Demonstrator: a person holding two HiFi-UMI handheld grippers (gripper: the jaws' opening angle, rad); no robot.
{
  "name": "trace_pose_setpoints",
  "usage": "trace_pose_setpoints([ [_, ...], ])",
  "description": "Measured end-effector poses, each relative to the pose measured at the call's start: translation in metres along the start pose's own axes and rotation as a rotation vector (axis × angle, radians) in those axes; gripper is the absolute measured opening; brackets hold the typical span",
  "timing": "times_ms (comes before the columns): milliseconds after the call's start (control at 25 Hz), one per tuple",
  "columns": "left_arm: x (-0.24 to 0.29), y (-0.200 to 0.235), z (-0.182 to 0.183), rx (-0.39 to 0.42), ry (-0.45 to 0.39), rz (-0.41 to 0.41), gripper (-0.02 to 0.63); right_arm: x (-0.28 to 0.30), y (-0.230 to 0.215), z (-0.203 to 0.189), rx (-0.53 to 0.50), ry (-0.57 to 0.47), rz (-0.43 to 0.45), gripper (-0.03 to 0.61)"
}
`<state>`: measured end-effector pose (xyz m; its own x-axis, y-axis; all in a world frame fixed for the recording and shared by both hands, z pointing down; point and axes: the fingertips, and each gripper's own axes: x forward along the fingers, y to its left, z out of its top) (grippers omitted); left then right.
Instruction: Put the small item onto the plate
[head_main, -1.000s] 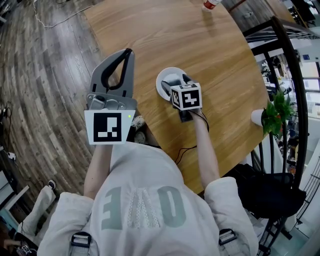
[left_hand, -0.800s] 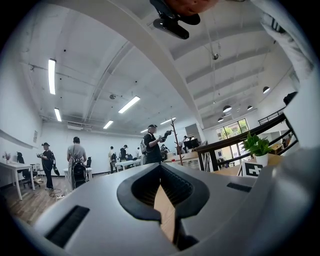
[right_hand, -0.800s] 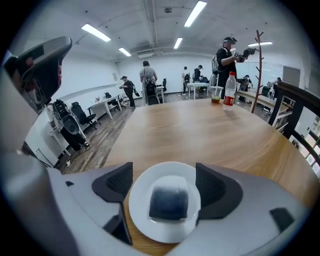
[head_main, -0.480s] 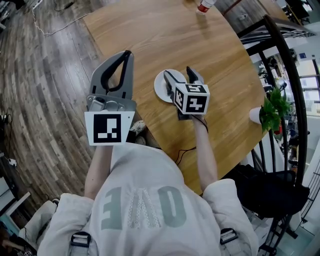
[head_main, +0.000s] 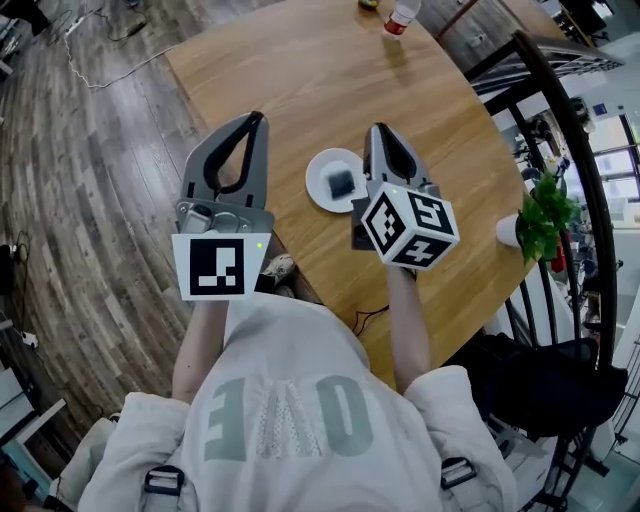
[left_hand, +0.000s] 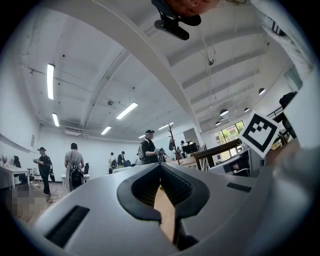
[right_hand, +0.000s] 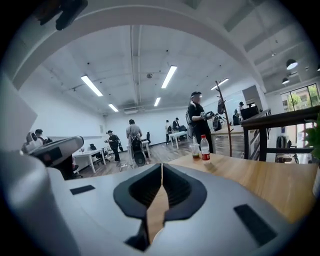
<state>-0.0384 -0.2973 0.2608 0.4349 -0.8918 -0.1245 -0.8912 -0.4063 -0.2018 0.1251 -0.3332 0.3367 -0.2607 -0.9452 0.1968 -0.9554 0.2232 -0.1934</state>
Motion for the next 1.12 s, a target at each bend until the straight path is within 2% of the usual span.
trace_pose_setpoints([
  [160,-0.002,-0.001,0.008,0.015,-0.006,-0.012,0.009,-0.027,0.014,0.029,-0.034,-0.102,0.013,0.017],
  [360,-0.001,-0.005,0.031,-0.027,-0.079,-0.015,0.009,-0.052,0.031,0.048,-0.187,-0.182,0.028,0.017],
  [440,-0.004,-0.009,0.037,-0.047,-0.089,-0.017,0.009,-0.064,0.033,0.045,-0.226,-0.191,0.013,0.017],
  [560,-0.008,-0.013,0.046,-0.037,-0.091,-0.031,0.008,-0.081,0.033,0.040,-0.264,-0.204,-0.055,0.017],
  [640,-0.007,-0.015,0.052,-0.019,-0.099,-0.042,0.009,-0.087,0.031,0.038,-0.269,-0.216,-0.084,0.017],
  [760,-0.005,-0.020,0.054,-0.004,-0.102,-0.059,0.009,-0.089,0.028,0.036,-0.245,-0.212,-0.085,0.017],
  [1120,-0.005,-0.027,0.062,0.017,-0.107,-0.088,0.009,-0.091,0.032,0.047,-0.266,-0.228,-0.089,0.017],
])
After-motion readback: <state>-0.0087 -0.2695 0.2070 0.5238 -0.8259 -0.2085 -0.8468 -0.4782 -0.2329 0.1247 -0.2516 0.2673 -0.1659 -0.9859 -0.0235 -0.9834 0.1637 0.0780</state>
